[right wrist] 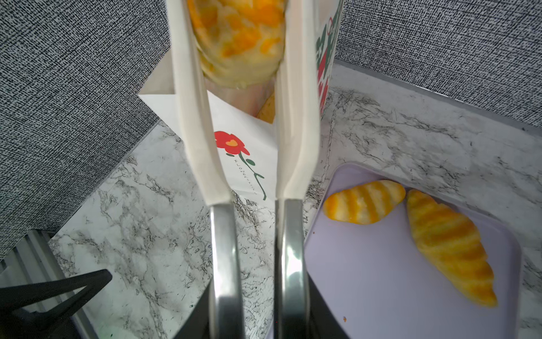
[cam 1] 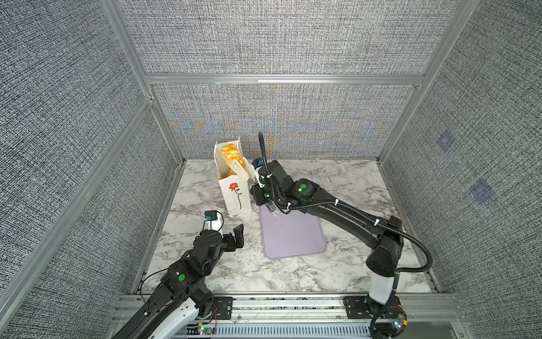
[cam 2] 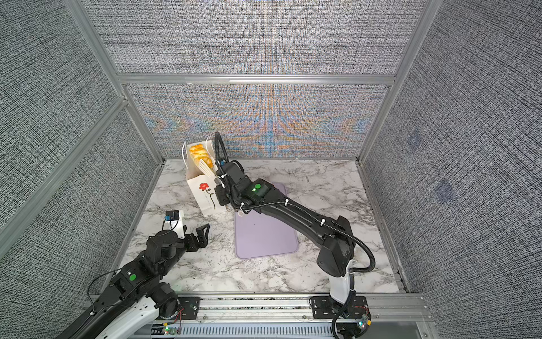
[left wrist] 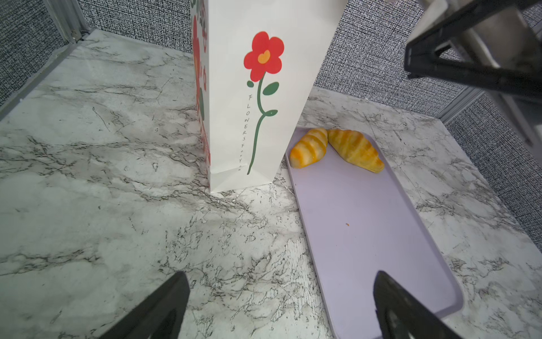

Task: Place the fake bread into the paper bag
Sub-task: 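Lower the twisted pastry into the bag and open the tongs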

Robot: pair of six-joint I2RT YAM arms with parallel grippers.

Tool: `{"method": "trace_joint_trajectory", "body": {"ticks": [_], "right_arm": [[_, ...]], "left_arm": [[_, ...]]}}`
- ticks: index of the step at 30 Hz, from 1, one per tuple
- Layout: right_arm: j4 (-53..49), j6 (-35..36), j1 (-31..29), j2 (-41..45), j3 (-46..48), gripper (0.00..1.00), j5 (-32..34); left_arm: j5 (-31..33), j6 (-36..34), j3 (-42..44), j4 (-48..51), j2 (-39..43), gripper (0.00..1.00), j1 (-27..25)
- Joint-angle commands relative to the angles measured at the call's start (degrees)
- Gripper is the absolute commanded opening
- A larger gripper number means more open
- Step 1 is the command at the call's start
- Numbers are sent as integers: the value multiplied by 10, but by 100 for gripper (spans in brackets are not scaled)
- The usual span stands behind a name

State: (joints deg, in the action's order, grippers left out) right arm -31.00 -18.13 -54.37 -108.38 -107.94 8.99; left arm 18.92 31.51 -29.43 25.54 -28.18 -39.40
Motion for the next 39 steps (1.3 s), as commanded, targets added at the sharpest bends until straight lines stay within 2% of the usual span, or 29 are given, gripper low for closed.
{"method": "trace_joint_trajectory", "body": {"ticks": [1, 13, 19, 25, 31, 39], "right_arm": [[7, -4, 0, 0, -12, 34, 2], [-25, -4, 6, -57, -92, 37, 3], [-33, -3, 8, -72, -114, 50, 7], [-41, 5, 10, -66, -118, 56, 12], [-45, 19, 7, -29, -93, 56, 17], [-41, 45, 0, 88, 27, 56, 48]], "left_arm": [[1, -2, 3, -2, 1, 100, 0], [-3, 0, 8, -4, 1, 100, 0], [-2, 0, 8, -4, 1, 99, 0], [-2, 1, 1, 1, -12, 99, 0], [-3, 0, -4, 3, -13, 99, 0], [-29, 8, 17, -31, -4, 99, 0]]}}
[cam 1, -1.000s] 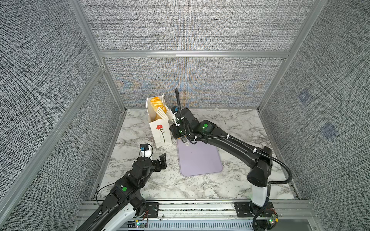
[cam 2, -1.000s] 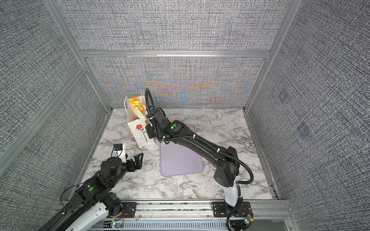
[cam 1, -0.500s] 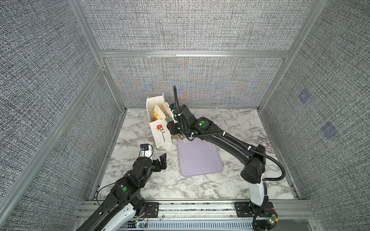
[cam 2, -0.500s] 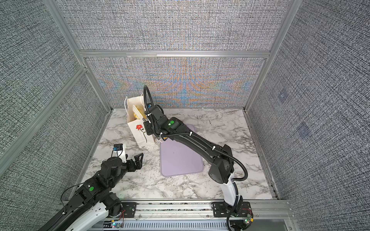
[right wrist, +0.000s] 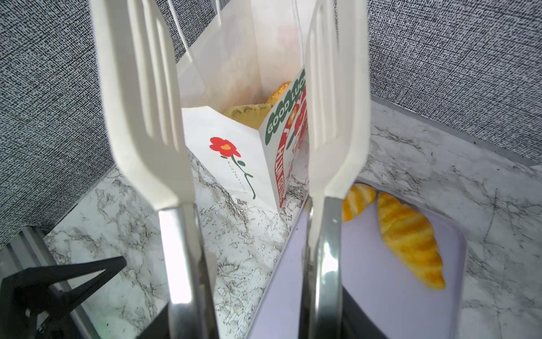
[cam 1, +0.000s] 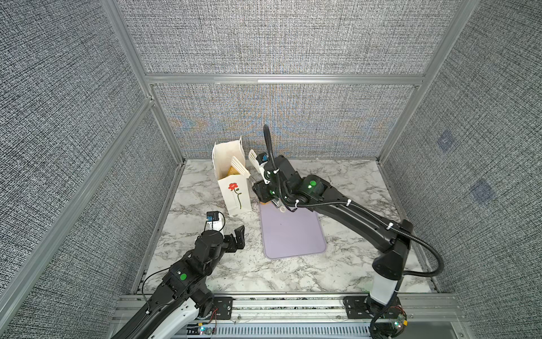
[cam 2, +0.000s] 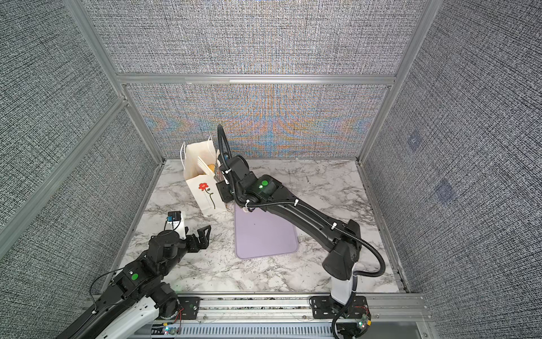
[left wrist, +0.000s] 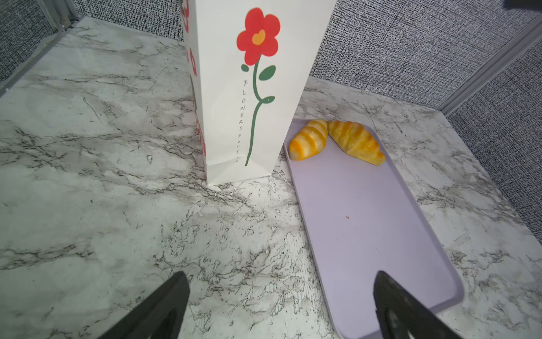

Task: Place the fake bread into the paper bag
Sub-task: 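Lower the twisted pastry into the bag and open the tongs, then move the empty tongs back over the large striped croissant on the tray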

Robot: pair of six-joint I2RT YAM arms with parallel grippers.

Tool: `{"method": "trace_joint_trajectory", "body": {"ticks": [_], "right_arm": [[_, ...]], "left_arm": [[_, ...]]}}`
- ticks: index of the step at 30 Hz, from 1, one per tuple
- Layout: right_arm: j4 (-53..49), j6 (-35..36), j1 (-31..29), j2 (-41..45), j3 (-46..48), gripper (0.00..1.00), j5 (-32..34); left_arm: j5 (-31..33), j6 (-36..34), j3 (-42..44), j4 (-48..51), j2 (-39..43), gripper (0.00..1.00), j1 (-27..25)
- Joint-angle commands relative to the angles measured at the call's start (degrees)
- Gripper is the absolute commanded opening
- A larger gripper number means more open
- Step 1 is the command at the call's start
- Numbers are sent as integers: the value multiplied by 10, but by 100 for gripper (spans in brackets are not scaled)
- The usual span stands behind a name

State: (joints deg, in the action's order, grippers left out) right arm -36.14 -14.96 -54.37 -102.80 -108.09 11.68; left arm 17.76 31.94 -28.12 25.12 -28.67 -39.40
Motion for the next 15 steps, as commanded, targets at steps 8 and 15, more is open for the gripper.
{"method": "trace_joint_trajectory", "body": {"ticks": [8, 15], "right_arm": [[4, 10, 27, 152, 192, 57, 70], [-7, 7, 72, 221, 307, 57, 83]], "left_arm": [[-52, 29, 22, -61, -12, 99, -2], [-54, 30, 29, -64, -15, 99, -8]]}}
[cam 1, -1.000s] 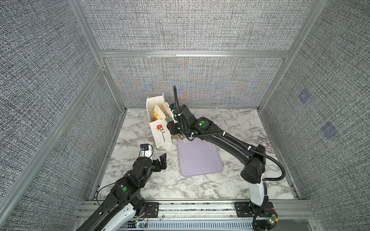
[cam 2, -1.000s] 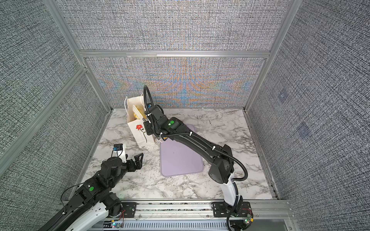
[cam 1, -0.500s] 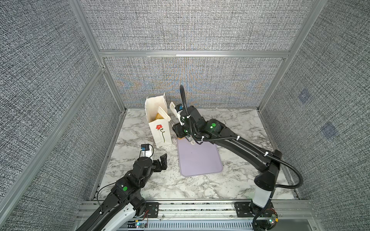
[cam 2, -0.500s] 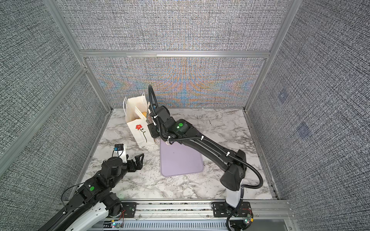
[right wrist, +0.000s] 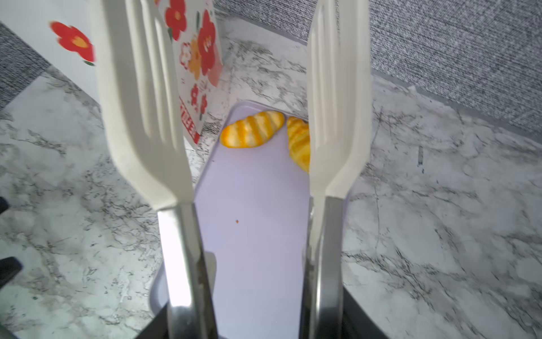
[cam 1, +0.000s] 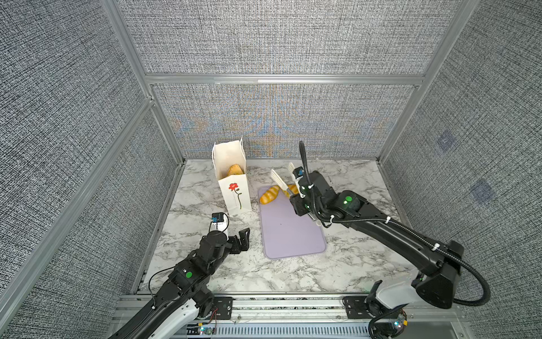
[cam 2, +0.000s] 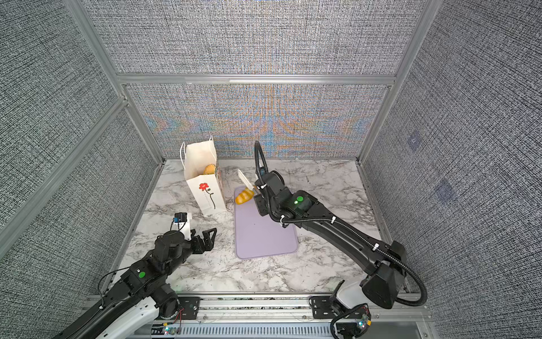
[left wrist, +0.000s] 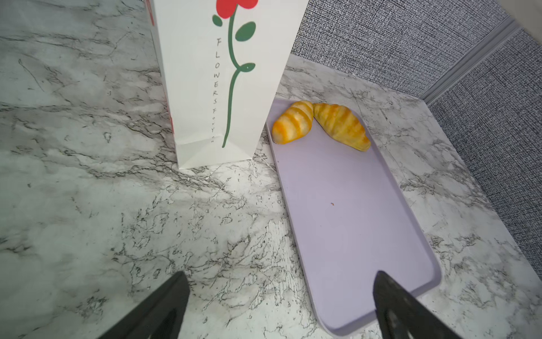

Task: Place the fake bread into the paper bag
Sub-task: 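Move the empty tongs back over the large striped croissant on the tray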

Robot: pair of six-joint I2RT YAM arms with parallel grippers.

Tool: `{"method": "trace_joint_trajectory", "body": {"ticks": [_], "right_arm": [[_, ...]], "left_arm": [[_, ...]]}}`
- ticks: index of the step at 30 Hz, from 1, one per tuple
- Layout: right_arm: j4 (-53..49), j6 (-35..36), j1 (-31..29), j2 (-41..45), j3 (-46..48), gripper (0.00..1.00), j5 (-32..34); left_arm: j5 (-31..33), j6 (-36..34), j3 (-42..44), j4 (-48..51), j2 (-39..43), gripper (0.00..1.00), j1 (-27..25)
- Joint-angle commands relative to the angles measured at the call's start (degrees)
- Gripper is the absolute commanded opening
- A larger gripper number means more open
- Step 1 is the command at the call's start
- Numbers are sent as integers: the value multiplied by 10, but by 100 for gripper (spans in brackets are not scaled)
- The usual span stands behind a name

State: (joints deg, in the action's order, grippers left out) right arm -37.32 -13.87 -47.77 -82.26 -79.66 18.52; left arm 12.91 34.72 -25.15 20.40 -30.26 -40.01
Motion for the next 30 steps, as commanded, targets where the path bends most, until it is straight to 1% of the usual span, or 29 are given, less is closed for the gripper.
{"method": "trace_joint_trajectory", "body": {"ticks": [1, 7, 15, 21, 26, 30], "right_arm": [[4, -5, 10, 22, 34, 57, 15], [6, -1, 33, 38, 109, 57, 16], [26, 47, 66, 13, 168, 57, 6], [23, 83, 95, -45, 144, 57, -20], [11, 113, 116, -116, 105, 57, -22], [15, 135, 134, -148, 84, 57, -28]], "left_arm": [[-5, 1, -1, -17, 1, 99, -1], [-15, 2, 7, -32, -11, 99, -6], [-23, 12, 23, -53, -41, 99, -10], [-25, 18, 38, -59, -42, 99, -13], [-29, 16, 40, -53, -41, 99, -13], [-32, 17, 42, -48, -38, 99, -13]]}}
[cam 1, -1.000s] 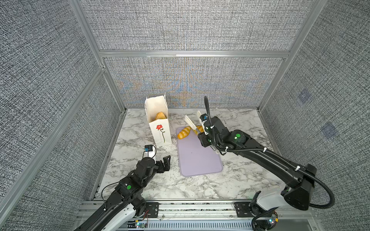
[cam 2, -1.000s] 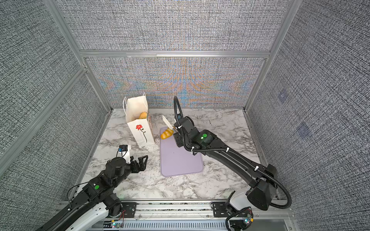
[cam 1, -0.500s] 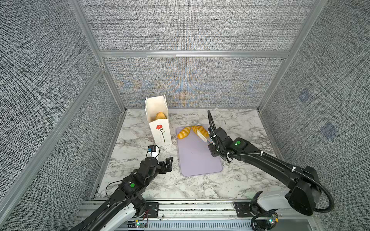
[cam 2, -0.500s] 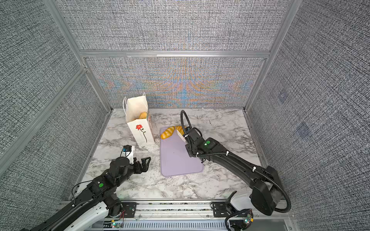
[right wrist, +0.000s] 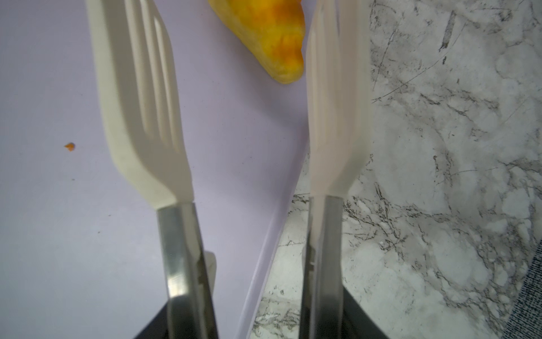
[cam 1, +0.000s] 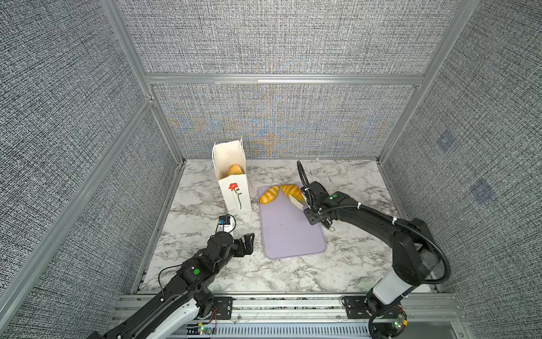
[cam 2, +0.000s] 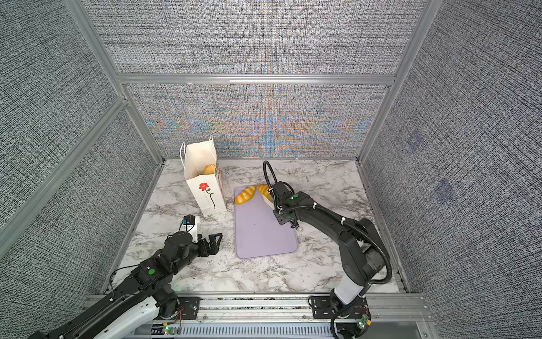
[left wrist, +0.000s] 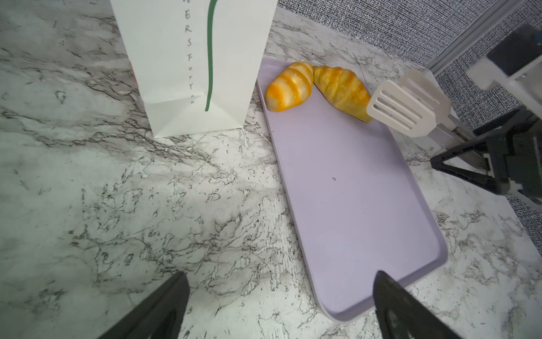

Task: Place the fake bread into the paper bag
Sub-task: 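Move the empty tongs back over the large striped croissant on the tray, then lower the open tongs around the large striped croissant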

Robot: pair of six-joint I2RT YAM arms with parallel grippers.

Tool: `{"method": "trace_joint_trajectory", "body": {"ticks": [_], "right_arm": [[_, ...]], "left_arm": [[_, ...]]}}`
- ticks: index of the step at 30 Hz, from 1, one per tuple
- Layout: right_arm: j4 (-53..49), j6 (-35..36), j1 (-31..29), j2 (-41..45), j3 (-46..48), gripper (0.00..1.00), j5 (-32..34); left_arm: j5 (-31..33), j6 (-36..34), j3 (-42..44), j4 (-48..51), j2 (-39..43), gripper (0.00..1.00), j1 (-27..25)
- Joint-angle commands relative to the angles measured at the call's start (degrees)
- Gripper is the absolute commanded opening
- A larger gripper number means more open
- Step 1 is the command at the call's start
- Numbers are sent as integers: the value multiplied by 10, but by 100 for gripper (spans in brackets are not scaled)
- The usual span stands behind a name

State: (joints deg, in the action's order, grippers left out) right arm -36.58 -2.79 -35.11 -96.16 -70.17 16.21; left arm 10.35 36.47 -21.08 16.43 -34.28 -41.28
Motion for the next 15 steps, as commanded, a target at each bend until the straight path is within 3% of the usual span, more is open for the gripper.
{"method": "trace_joint_trajectory", "body": {"ticks": [1, 15], "right_arm": [[15, 31, 13, -12, -12, 58, -9], [55, 107, 76, -51, -23, 64, -107]], "left_arm": [[-8, -1, 2, -7, 4, 99, 0], [-12, -7, -4, -14, -6, 99, 0]]}}
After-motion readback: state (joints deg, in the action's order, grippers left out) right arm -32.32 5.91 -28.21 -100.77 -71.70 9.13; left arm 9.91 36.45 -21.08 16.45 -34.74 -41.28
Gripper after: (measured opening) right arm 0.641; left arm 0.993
